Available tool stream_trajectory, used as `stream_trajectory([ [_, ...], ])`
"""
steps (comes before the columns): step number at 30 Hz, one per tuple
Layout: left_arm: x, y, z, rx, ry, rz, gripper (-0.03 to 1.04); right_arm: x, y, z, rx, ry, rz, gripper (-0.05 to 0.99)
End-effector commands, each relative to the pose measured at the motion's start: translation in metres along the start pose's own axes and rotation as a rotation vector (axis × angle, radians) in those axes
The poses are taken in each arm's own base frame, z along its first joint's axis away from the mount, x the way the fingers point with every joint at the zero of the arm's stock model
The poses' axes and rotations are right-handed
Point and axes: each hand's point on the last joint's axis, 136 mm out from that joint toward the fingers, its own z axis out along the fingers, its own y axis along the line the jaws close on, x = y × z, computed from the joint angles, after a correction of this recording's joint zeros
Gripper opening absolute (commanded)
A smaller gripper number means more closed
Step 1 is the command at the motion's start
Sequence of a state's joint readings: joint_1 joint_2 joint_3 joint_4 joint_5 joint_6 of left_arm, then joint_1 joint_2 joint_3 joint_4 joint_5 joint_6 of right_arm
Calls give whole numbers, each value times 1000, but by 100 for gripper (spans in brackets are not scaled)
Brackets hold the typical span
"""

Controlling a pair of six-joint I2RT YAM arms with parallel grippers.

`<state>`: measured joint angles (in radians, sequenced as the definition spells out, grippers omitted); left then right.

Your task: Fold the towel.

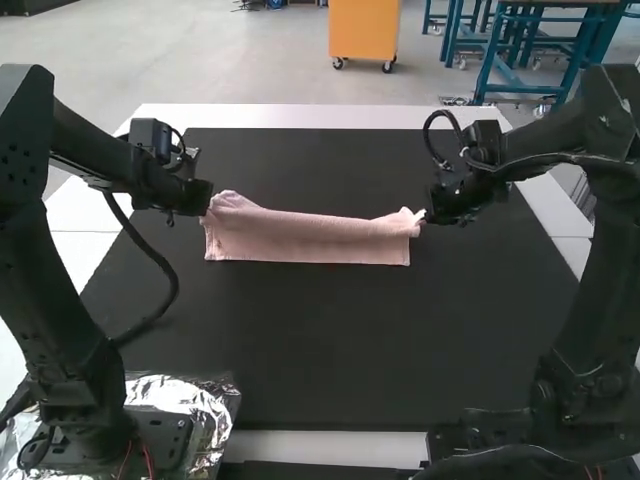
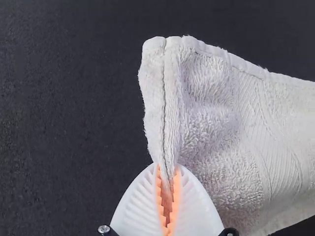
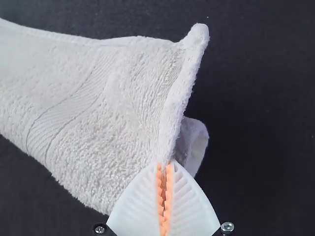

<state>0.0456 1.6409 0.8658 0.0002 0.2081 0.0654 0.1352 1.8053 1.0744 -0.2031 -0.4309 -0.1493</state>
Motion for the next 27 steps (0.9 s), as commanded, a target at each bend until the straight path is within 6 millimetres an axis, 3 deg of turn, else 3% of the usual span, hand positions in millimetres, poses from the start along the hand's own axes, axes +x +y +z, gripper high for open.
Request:
stream_trajectory([
  [1, 7, -2, -9, -4, -12, 6, 2, 5, 0, -9, -1, -27, 3, -2],
  [7, 45, -5, -4, -17, -12, 7, 3, 33, -3, 9, 9, -20, 11, -1],
  [8, 49, -5, -4, -20, -23, 8, 9, 34, -6, 12, 20, -30, 10, 8],
  [9, 51, -5, -4, -21, -32, 8, 27, 35, -9, 13, 35, -30, 13, 28],
  [11, 53, -6, -4, -23, -43, 1, 88, 34, -10, 13, 37, -34, 11, 55],
  [12, 52, -5, -5, -24, -47, -12, 99, 31, -9, 13, 37, -38, 9, 75],
  [13, 49, -3, -5, -27, -55, -27, 99, 28, -9, 12, 36, -45, 5, 87],
  [14, 45, -3, -6, -28, -64, -32, 99, 24, -8, 12, 37, -52, 4, 91],
  [20, 9, 1, -17, -39, -154, -45, 98, 2, 1, 8, 25, -77, -19, 91],
  [27, -18, 3, -26, -41, -204, -59, 97, 11, 22, 24, -9, -36, -37, 91],
])
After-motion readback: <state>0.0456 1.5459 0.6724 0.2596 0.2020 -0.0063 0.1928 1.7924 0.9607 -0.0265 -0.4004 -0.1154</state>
